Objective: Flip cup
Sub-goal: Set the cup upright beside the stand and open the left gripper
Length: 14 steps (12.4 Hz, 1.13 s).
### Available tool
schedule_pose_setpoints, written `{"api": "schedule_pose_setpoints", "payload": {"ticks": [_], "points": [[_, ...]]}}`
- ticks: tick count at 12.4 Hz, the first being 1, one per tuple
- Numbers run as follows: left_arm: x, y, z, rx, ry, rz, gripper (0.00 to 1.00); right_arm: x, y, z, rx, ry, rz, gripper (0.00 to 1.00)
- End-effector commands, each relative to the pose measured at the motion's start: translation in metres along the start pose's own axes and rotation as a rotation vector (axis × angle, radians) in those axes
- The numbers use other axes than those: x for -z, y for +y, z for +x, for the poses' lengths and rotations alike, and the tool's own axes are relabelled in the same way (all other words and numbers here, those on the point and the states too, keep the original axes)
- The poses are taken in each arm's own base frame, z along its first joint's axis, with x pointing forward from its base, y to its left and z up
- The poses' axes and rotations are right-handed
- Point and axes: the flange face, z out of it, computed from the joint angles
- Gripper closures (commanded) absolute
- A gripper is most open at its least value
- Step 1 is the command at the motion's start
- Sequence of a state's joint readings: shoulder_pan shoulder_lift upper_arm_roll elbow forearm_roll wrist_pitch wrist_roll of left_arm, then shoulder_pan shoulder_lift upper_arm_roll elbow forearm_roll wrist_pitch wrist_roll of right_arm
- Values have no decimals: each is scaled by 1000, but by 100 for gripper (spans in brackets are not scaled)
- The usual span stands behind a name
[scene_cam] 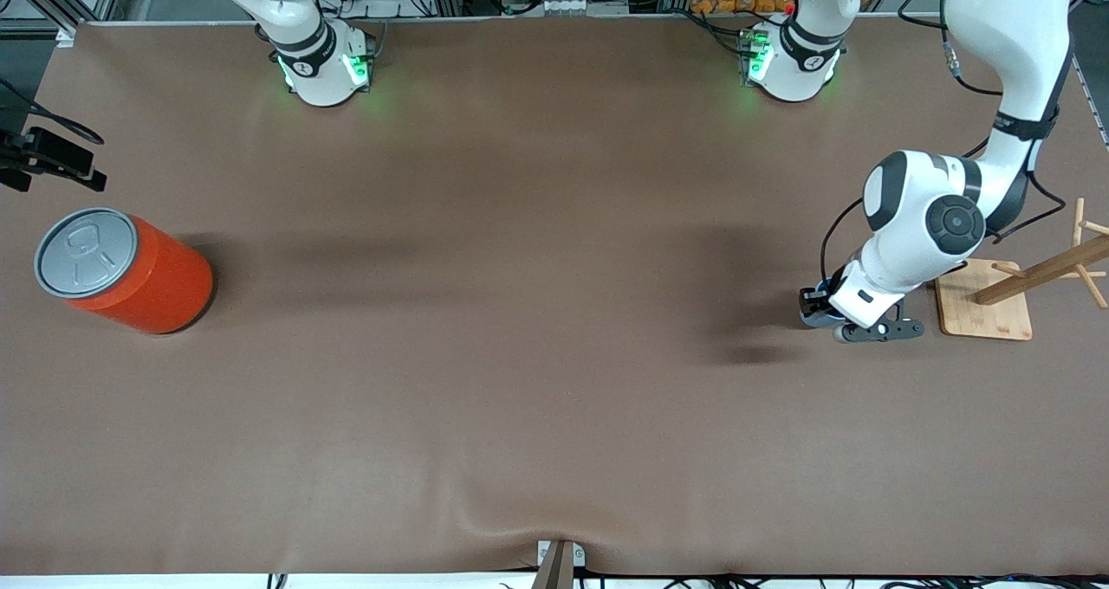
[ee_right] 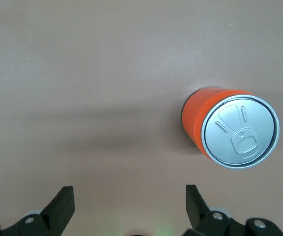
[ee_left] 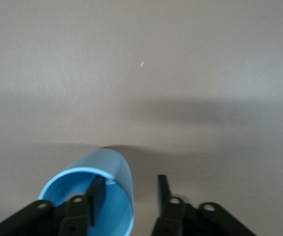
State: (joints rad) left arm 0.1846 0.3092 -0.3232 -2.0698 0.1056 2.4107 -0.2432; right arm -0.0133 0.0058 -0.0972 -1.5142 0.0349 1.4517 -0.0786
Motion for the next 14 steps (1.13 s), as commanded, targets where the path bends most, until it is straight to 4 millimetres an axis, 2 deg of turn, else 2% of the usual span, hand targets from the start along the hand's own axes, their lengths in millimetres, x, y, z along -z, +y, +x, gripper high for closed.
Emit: {"api": "schedule_pose_setpoints", "payload": {"ticks": [1,2,4,5,8,10,11,14], "points": [[100,17,2,-26,15,73,0,3,0,-1,-15,-5,1,0],[135,24,10,-39,-7,85,0,3,-2,-1,-12,-5,0,0],[204,19,26,-29,-32,90,0,5,0,-1,-15,2,0,0],[231,19,29,-32,-25,89,0,4,2,-1,-20,-2,1,0],[301,22,14,-27,0,103,0,4,0,-1,-17,-4,1,0],[344,27,-10,-45,43,104,0,3,-1,-1,-14,-7,1,0],[357,28,-21,-51,49,112,0,3,-1,-1,-14,-7,1,0],[380,27,-39,-84,53,103,0,3,-3,-1,-11,-4,0,0]]}}
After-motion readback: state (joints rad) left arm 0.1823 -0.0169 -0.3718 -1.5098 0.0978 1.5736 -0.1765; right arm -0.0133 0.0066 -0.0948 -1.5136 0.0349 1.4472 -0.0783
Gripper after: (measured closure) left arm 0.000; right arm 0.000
